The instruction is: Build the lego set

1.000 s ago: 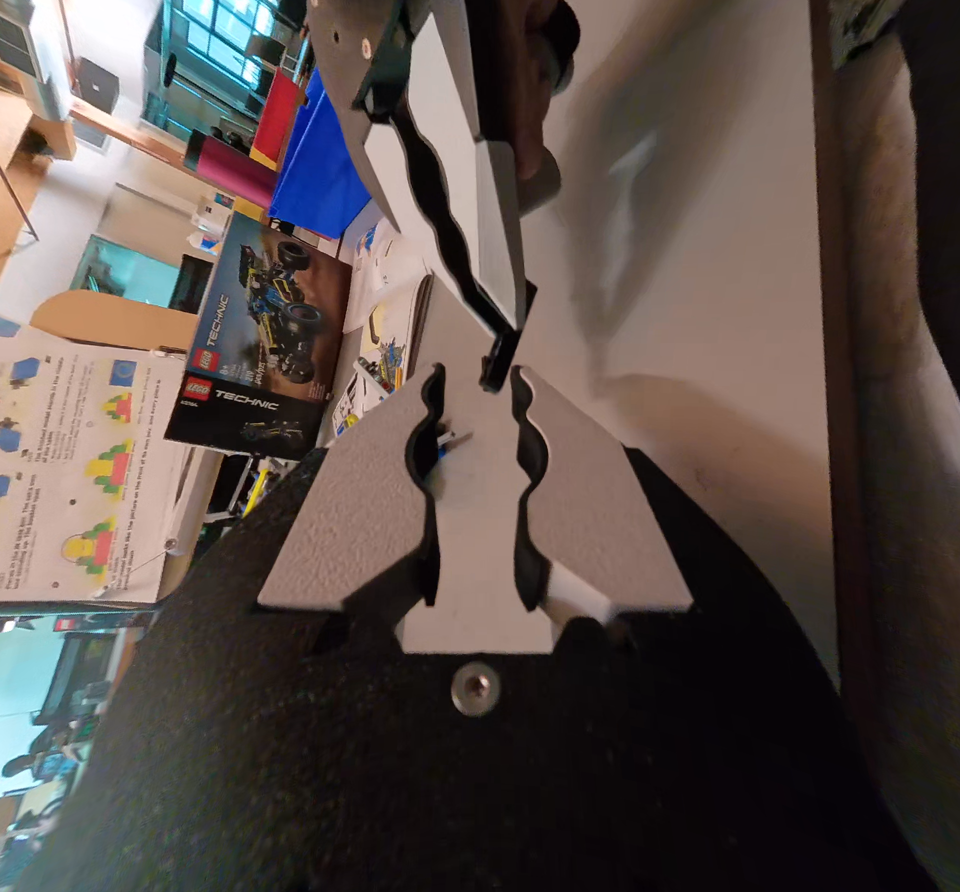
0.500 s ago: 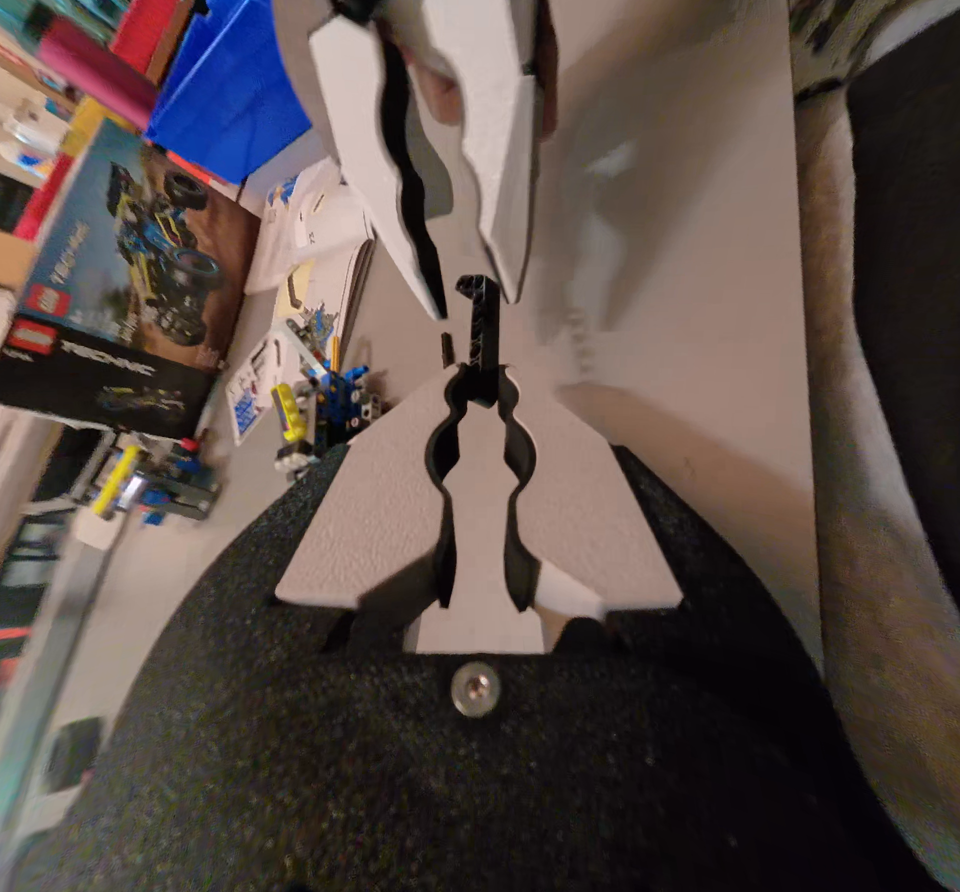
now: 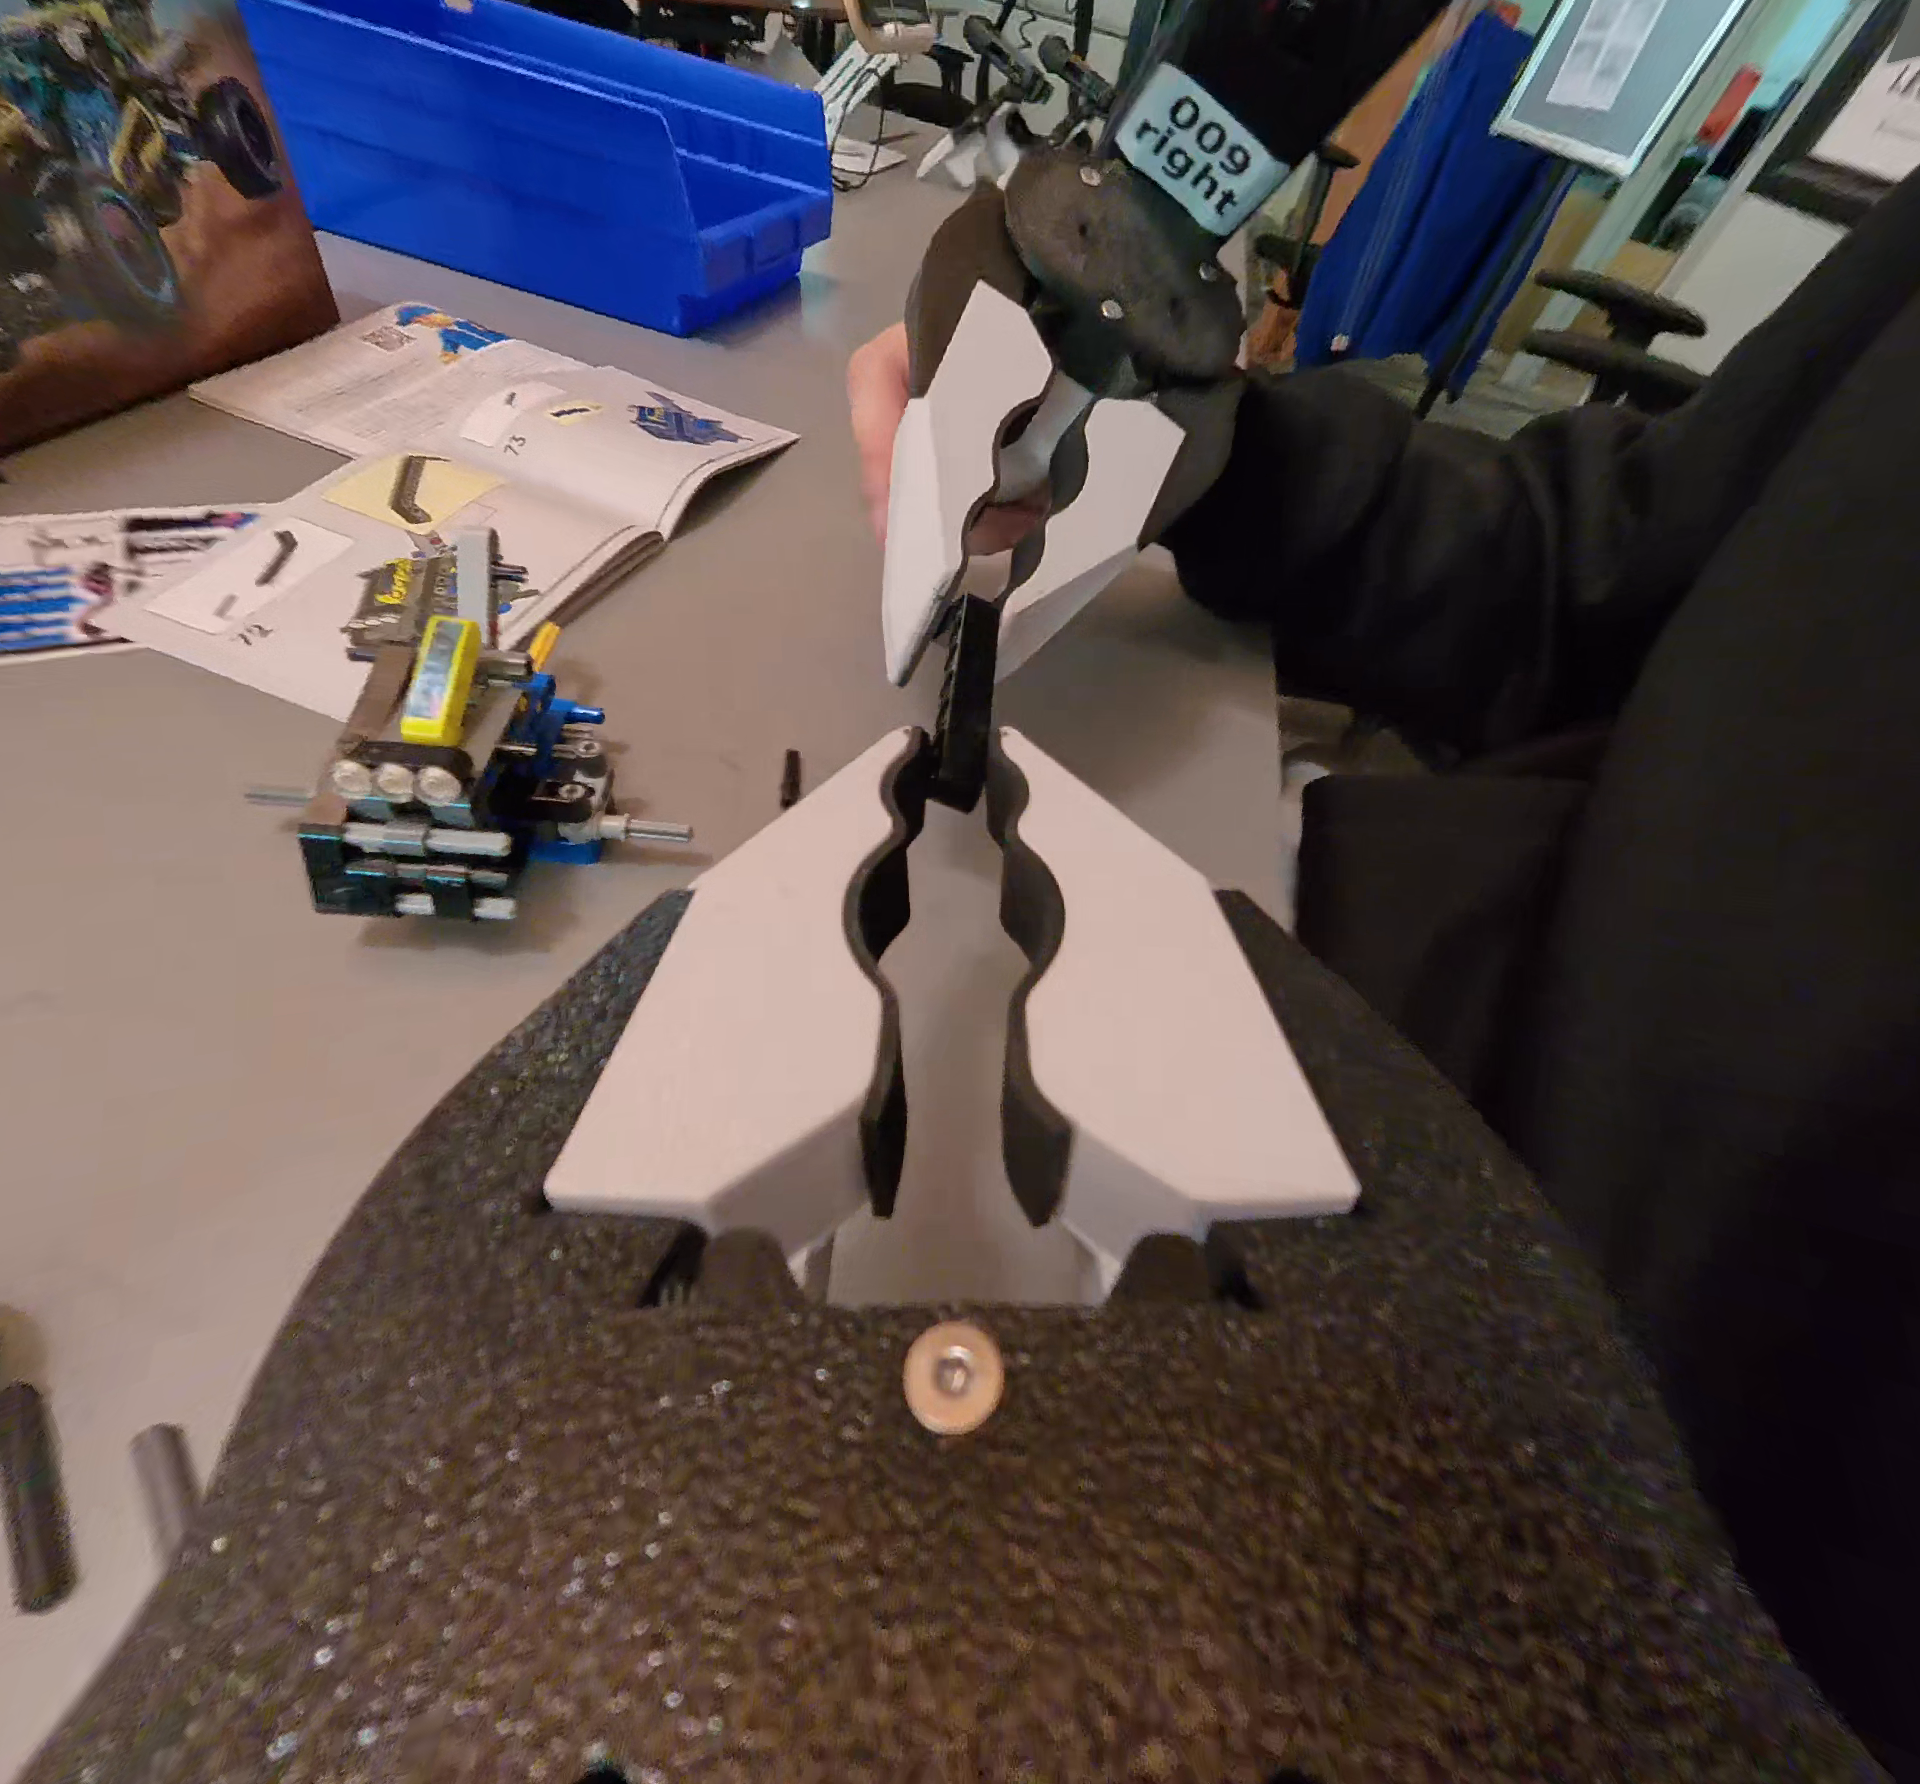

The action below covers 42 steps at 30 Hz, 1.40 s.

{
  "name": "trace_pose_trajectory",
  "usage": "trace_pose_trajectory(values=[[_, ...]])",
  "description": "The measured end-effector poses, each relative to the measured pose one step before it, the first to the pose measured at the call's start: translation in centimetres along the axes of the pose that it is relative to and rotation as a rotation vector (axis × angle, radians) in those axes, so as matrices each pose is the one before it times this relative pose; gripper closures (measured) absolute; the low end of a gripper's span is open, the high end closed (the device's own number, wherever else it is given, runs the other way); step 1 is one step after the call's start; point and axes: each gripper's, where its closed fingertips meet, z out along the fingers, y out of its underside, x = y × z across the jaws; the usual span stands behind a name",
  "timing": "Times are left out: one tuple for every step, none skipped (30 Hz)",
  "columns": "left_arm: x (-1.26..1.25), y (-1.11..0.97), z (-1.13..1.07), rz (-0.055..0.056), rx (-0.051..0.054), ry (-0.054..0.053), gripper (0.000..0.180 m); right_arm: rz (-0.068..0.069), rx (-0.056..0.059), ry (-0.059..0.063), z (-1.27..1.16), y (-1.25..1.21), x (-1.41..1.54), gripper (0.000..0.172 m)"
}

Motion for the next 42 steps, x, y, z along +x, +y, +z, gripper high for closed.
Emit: trace_pose_trajectory(values=[[-0.343, 0.188, -0.011, 0.0386, -0.0116, -0.0284, 0.173, 0.045, -0.0244, -0.0158, 0.224, 0.369, -0.003, 0.166], [-0.432, 0.325, 0.008, 0.0459, -0.0253, -0.0371, 0.173, 0.0433, -0.03, -0.0175, 0.273, 0.429, -0.065, 0.166], [-0.467, 0.338, 0.013, 0.0523, -0.0318, -0.0421, 0.17, 0.0329, -0.0206, -0.0081, 0.239, 0.321, -0.03, 0.166], [-0.386, 0.287, 0.031, 0.0591, -0.0335, -0.0401, 0.161, 0.0337, -0.0236, 0.0005, 0.206, 0.368, 0.053, 0.166], [-0.222, 0.242, 0.009, 0.0661, -0.0362, -0.032, 0.156, 0.0274, -0.0307, -0.0035, 0.149, 0.456, 0.007, 0.166], [-0.064, 0.17, 0.034, 0.0696, -0.0365, -0.0245, 0.155, 0.0148, -0.0272, -0.0065, 0.088, 0.387, -0.082, 0.166], [0.027, 0.074, 0.063, 0.0666, -0.0347, -0.0191, 0.156, 0.0167, -0.0234, 0.0052, 0.046, 0.277, 0.076, 0.166], [0.126, -0.002, 0.105, 0.0606, -0.0329, -0.012, 0.155, 0.0249, -0.0199, 0.0166, 0.021, 0.156, 0.256, 0.166], [0.206, -0.025, 0.168, 0.056, -0.0308, -0.0053, 0.156, 0.0289, -0.0079, 0.0031, 0.027, -0.039, 0.024, 0.166], [0.23, -0.013, 0.2, 0.051, -0.0298, -0.003, 0.159, 0.0367, 0.0101, 0.0029, 0.037, -0.289, -0.01, 0.166], [0.015, 0.096, 0.231, 0.0458, -0.0343, -0.0142, 0.161, 0.0383, 0.0097, -0.0028, 0.084, -0.231, -0.128, 0.166], [-0.232, 0.25, 0.198, 0.045, -0.0385, -0.0274, 0.164, 0.0288, -0.003, -0.0042, 0.088, 0.025, -0.163, 0.166], [-0.252, 0.224, 0.167, 0.0444, -0.0307, -0.0279, 0.168, 0.0228, -0.0044, 0.007, 0.043, 0.105, 0.041, 0.166], [-0.171, 0.091, 0.127, 0.0365, -0.0167, -0.0227, 0.171, 0.0273, 0.0042, 0.0084, -0.02, 0.002, 0.126, 0.166], [-0.12, 0.013, 0.118, 0.0208, -0.0083, -0.0185, 0.174, 0.0367, 0.0094, 0.0032, -0.048, -0.056, 0.119, 0.166], [-0.134, 0.054, 0.121, 0.0045, -0.0063, -0.016, 0.178, 0.0373, 0.0096, 0.0021, -0.026, -0.053, 0.126, 0.166], [-0.098, 0.084, 0.124, -0.0079, -0.0032, -0.0111, 0.179, 0.0188, 0.0087, 0.0033, -0.007, -0.014, 0.147, 0.166], [-0.069, 0.096, 0.115, -0.0191, 0.0008, -0.0064, 0.18, -0.0126, 0.0105, 0.0108, 0.004, -0.048, 0.178, 0.167], [-0.028, 0.083, 0.083, -0.0288, 0.0035, 0.0004, 0.18, -0.0316, 0.0135, 0.0244, -0.04, -0.089, 0.245, 0.167], [0.009, 0.094, 0.067, -0.0356, 0.0041, 0.0058, 0.18, -0.0277, 0.0145, 0.0204, -0.041, -0.165, 0.101, 0.166], [-0.05, 0.099, 0.028, -0.0391, 0.0053, 0.004, 0.18, -0.0306, 0.0113, 0.0109, -0.013, -0.197, -0.08, 0.166], [-0.103, 0.055, -0.011, -0.0408, 0.0087, 0.0028, 0.18, -0.0452, 0.0074, 0.0285, 0.009, -0.155, 0.146, 0.164], [-0.102, 0.066, -0.029, -0.0465, 0.0073, 0.0043, 0.18, -0.0638, -0.0025, 0.0604, -0.021, -0.01, 0.557, 0.162], [-0.213, 0.138, -0.013, -0.0551, 0.0033, -0.0011, 0.18, -0.0904, -0.005, 0.064, -0.017, 0.005, 0.535, 0.16], [-0.264, 0.122, 0.003, -0.0605, 0.0042, -0.0039, 0.18, -0.0984, -0.0008, 0.0591, -0.003, -0.055, 0.401, 0.158], [-0.203, 0.067, 0.013, -0.0605, 0.0095, 0.0004, 0.18, -0.086, -0.0006, 0.0581, 0.041, -0.078, 0.417, 0.157], [-0.234, 0.066, 0.019, -0.0588, 0.0103, -0.0027, 0.18, -0.067, -0.0032, 0.0375, 0.127, -0.031, 0.215, 0.157], [-0.27, 0.175, 0.057, -0.0541, 0.0043, -0.0056, 0.18, -0.0414, -0.0051, 0.0228, 0.217, 0.077, 0.114, 0.157], [-0.165, 0.226, 0.108, -0.0469, 0.0, 0.0022, 0.18, -0.0169, -0.0071, 0.0198, 0.279, 0.184, 0.202, 0.157], [-0.134, 0.137, 0.101, -0.0443, 0.0046, 0.004, 0.18, -0.009, -0.0027, 0.011, 0.293, 0.15, 0.147, 0.158], [-0.201, 0.014, 0.091, -0.0439, 0.0111, -0.0015, 0.18, -0.0121, -0.0004, -0.0055, 0.284, 0.116, -0.034, 0.158], [-0.187, -0.005, 0.086, -0.0405, 0.0088, 0.0005, 0.18, -0.019, -0.0017, -0.0009, 0.254, 0.09, 0.065, 0.162], [-0.151, 0.063, 0.111, -0.0344, 0.0011, 0.004, 0.18, -0.0241, -0.0019, 0.0061, 0.201, 0.053, 0.188, 0.168], [-0.181, 0.069, 0.097, -0.0233, -0.0017, 0.0007, 0.18, -0.0216, 0.0024, -0.0007, 0.164, -0.047, 0.082, 0.172], [-0.138, -0.054, 0.059, -0.0079, 0.003, -0.001, 0.18, -0.0033, 0.0047, 0.0082, 0.174, -0.099, 0.227, 0.172], [-0.149, -0.12, 0.034, 0.0021, 0.0046, -0.0058, 0.18, 0.0053, 0.0013, 0.0061, 0.183, -0.023, 0.184, 0.172], [-0.267, 0.041, 0.049, 0.007, -0.0064, -0.0158, 0.18, 0.0031, -0.0004, 0.0044, 0.165, 0.018, 0.11, 0.163], [-0.287, 0.171, 0.064, 0.016, -0.015, -0.0176, 0.18, -0.0046, 0.0038, 0.0151, 0.071, -0.041, 0.192, 0.153], [-0.177, 0.068, 0.059, 0.0233, -0.0072, -0.0146, 0.18, -0.0146, 0.0077, 0.0092, -0.033, -0.131, 0.05, 0.151], [-0.144, -0.07, 0.021, 0.0205, 0.0017, -0.016, 0.18, -0.0155, 0.0048, 0.0018, -0.06, -0.088, -0.074, 0.151], [-0.027, -0.083, 0.039, 0.0177, 0.0012, -0.0111, 0.18, -0.0091, -0.0028, 0.0031, -0.018, 0.038, -0.056, 0.151], [0.155, -0.094, 0.065, 0.0216, 0.0006, -0.0005, 0.18, -0.0048, -0.005, 0.0063, 0.048, 0.087, 0.036, 0.151]])
